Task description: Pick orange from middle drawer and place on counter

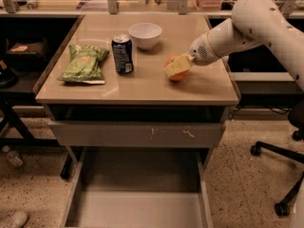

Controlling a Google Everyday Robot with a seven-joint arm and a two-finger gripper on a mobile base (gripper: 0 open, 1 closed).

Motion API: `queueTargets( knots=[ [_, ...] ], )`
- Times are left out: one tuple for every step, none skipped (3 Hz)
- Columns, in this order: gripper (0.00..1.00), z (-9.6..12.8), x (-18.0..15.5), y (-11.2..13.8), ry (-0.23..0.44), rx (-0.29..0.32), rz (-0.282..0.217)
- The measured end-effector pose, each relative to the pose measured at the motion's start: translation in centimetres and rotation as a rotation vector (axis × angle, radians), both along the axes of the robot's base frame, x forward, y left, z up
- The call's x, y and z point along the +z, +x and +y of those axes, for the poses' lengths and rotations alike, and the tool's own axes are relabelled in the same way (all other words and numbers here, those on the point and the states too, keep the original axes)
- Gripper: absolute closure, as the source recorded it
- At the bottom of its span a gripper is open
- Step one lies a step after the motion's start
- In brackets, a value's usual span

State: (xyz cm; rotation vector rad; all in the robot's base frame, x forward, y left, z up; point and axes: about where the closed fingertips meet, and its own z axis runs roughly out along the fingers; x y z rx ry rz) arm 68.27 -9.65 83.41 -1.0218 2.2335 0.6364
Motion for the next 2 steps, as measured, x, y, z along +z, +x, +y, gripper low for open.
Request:
queueTargets(
  knots=[
    [1.00, 0.00, -0.02, -0.01, 0.000, 0.001, 0.001],
    [0.82, 0.00, -0.03, -0.01, 0.000, 0.001, 0.001]
  ],
)
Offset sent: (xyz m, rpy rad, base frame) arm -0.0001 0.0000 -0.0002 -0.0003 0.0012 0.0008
